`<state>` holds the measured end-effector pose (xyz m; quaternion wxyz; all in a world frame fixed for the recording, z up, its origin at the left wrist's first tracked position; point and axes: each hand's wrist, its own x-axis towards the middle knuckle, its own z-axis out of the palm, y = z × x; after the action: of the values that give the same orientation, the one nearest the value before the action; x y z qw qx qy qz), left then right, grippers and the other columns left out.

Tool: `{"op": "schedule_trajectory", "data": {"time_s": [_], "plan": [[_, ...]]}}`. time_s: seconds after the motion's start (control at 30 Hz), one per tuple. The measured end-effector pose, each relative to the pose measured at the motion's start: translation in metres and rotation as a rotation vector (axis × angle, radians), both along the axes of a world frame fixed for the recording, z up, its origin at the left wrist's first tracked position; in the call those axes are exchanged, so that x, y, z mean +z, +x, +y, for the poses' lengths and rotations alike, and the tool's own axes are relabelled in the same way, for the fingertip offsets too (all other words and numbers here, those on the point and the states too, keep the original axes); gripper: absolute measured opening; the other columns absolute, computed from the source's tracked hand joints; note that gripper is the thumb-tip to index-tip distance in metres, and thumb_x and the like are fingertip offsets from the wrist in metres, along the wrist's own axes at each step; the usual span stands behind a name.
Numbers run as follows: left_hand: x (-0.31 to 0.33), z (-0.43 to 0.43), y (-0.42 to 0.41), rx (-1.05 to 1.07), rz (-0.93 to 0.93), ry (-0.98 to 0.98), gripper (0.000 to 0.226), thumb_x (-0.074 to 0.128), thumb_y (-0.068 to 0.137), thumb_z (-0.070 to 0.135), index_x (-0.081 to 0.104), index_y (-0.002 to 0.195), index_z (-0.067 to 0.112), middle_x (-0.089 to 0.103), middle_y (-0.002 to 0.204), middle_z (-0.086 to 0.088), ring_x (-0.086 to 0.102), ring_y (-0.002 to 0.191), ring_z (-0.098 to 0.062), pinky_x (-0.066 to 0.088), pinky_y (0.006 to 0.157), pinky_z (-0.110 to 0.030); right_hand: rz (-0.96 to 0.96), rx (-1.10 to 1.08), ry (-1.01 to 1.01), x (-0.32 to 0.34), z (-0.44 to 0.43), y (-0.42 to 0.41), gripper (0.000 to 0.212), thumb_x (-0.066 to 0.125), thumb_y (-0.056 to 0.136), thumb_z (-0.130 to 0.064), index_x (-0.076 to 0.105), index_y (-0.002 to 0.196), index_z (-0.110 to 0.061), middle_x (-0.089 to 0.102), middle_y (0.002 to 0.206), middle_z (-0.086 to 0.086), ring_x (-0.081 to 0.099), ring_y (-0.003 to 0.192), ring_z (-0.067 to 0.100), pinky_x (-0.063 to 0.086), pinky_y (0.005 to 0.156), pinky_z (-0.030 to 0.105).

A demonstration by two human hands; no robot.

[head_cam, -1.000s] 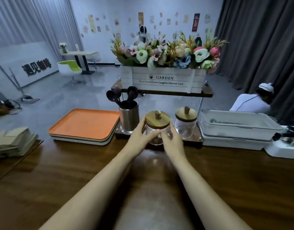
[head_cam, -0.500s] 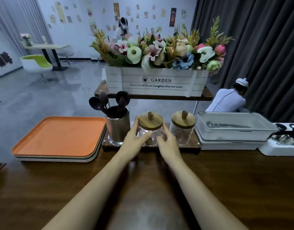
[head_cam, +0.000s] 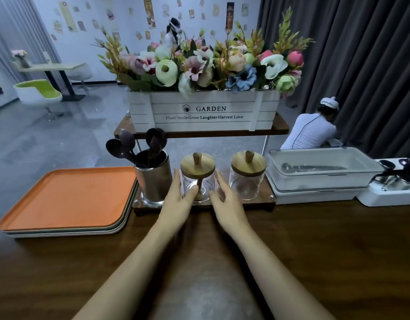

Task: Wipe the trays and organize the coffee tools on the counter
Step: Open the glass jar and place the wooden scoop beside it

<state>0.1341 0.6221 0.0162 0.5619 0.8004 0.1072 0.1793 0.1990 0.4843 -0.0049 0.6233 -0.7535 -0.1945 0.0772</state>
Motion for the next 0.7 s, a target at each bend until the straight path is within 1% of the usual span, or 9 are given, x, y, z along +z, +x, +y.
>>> {"op": "schedule_trajectory", "data": {"time_s": [0.07,0.17,0.27,0.37,0.43,0.47,0.57,0.63,0.7], "plan": [[-0.006,-0.014,-0.014,0.129,-0.067,0.009,0.033,0.058,0.102,0.032,0.050,0.130,0.047,0.054,0.124,0.036,0.047,0.117,0.022,0.037,0.099,-0.010,-0.014,-0.028,0.064,-0.002,-0.015,-0.009,0.049,0.058,0.101,-0.023,0.048,0.148,-0.034,0.058,0.141,-0.013,0.048,0.129,-0.007,0.043,0.111,0.026],[-0.021,-0.036,-0.031,0.322,-0.144,0.060,0.041,0.059,0.100,0.034,0.051,0.139,0.045,0.058,0.132,0.027,0.056,0.122,0.005,0.046,0.101,-0.028,0.007,-0.154,0.155,-0.010,-0.044,-0.016,0.034,0.064,0.099,-0.027,0.066,0.133,-0.027,0.071,0.117,-0.020,0.063,0.114,-0.004,0.052,0.104,0.039],[-0.020,-0.059,-0.028,0.297,-0.228,0.139,0.035,0.060,0.100,0.021,0.058,0.133,0.033,0.063,0.125,0.019,0.059,0.116,0.001,0.051,0.099,-0.033,-0.024,-0.286,0.191,-0.010,-0.071,-0.016,0.030,0.065,0.098,-0.029,0.069,0.128,-0.027,0.072,0.115,-0.022,0.067,0.109,0.001,0.055,0.098,0.033],[-0.016,-0.076,-0.005,0.164,-0.229,0.120,0.046,0.059,0.097,0.035,0.054,0.143,0.031,0.058,0.138,0.018,0.054,0.128,-0.003,0.048,0.107,-0.036,-0.091,-0.349,0.154,-0.003,-0.088,-0.010,0.038,0.064,0.098,-0.029,0.062,0.136,-0.029,0.066,0.119,-0.024,0.061,0.112,-0.010,0.050,0.098,0.018],[-0.017,-0.083,0.013,0.083,-0.166,0.054,0.061,0.058,0.094,0.048,0.043,0.151,0.034,0.048,0.151,0.017,0.043,0.140,0.000,0.041,0.116,-0.037,-0.118,-0.345,0.120,0.000,-0.092,-0.003,0.045,0.063,0.099,-0.027,0.055,0.143,-0.030,0.060,0.125,-0.029,0.054,0.117,-0.017,0.044,0.099,0.010],[-0.016,-0.088,0.021,0.046,-0.135,0.029,0.068,0.057,0.092,0.055,0.037,0.154,0.037,0.041,0.157,0.017,0.035,0.145,0.000,0.036,0.120,-0.038,-0.111,-0.331,0.111,0.001,-0.092,0.001,0.048,0.062,0.099,-0.026,0.051,0.146,-0.030,0.057,0.129,-0.030,0.051,0.119,-0.019,0.041,0.100,0.008],[-0.012,-0.102,0.041,-0.046,-0.096,-0.049,0.080,0.061,0.088,0.059,0.020,0.155,0.045,0.025,0.161,0.024,0.022,0.150,0.004,0.027,0.121,-0.024,-0.056,-0.275,0.058,0.003,-0.090,0.013,0.058,0.059,0.101,-0.031,0.036,0.153,-0.037,0.049,0.128,-0.041,0.046,0.116,-0.026,0.039,0.100,0.009],[-0.011,-0.106,0.052,-0.054,-0.090,-0.078,0.085,0.062,0.085,0.063,0.017,0.156,0.047,0.028,0.162,0.021,0.024,0.149,0.003,0.029,0.123,-0.033,-0.055,-0.241,0.005,0.005,-0.089,0.019,0.060,0.055,0.102,-0.033,0.027,0.154,-0.044,0.042,0.130,-0.044,0.041,0.114,-0.031,0.037,0.100,0.011],[-0.011,-0.109,0.059,-0.043,-0.078,-0.079,0.092,0.061,0.082,0.067,0.015,0.159,0.045,0.032,0.162,0.017,0.027,0.149,-0.001,0.031,0.122,-0.042,-0.056,-0.206,-0.014,0.009,-0.088,0.025,0.060,0.052,0.104,-0.031,0.018,0.150,-0.050,0.037,0.129,-0.045,0.036,0.108,-0.037,0.034,0.095,0.005]]}}
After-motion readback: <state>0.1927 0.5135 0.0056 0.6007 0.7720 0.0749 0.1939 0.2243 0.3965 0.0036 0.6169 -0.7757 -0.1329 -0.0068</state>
